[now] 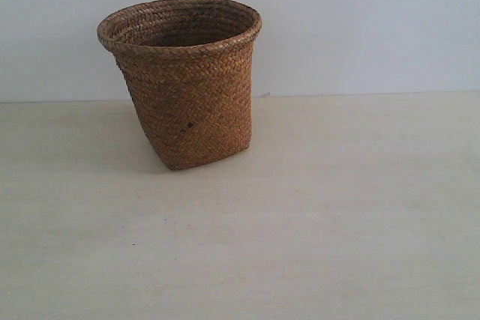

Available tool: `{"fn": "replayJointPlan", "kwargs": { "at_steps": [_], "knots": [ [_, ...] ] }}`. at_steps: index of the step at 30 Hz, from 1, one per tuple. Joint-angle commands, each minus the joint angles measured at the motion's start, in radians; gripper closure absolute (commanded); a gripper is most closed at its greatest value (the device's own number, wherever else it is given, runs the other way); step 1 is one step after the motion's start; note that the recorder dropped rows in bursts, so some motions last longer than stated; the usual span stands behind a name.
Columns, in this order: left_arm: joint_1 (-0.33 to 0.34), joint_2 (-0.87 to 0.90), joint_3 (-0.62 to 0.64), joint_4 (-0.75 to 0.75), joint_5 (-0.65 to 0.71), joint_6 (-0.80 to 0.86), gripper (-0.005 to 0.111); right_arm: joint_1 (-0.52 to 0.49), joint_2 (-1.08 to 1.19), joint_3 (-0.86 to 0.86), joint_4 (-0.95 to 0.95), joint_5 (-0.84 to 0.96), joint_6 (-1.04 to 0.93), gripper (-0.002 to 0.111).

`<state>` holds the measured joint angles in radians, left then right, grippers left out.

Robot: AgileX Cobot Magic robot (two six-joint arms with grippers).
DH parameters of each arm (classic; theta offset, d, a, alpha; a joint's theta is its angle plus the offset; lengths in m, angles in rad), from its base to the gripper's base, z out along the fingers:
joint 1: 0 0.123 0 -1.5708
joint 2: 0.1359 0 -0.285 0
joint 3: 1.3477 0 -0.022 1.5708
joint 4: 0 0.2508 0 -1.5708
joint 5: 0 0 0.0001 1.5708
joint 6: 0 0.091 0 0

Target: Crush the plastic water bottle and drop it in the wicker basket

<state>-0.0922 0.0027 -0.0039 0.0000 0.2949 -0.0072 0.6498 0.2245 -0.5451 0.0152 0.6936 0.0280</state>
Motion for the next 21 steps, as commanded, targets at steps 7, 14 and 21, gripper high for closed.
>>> {"fn": "replayJointPlan", "kwargs": {
  "at_steps": [7, 14, 21],
  "knots": [
    [0.014, -0.003, 0.004, 0.012, -0.002, 0.001, 0.103, -0.002, -0.004, 0.005, 0.001, -0.009, -0.004, 0.108],
    [0.037, -0.003, 0.004, 0.008, 0.002, 0.001, 0.103, -0.002, -0.004, 0.005, 0.001, -0.009, -0.004, 0.108],
    [0.037, -0.003, 0.004, 0.017, 0.001, 0.016, 0.103, -0.002, -0.004, 0.005, 0.001, -0.009, -0.004, 0.108]
  ]
}}
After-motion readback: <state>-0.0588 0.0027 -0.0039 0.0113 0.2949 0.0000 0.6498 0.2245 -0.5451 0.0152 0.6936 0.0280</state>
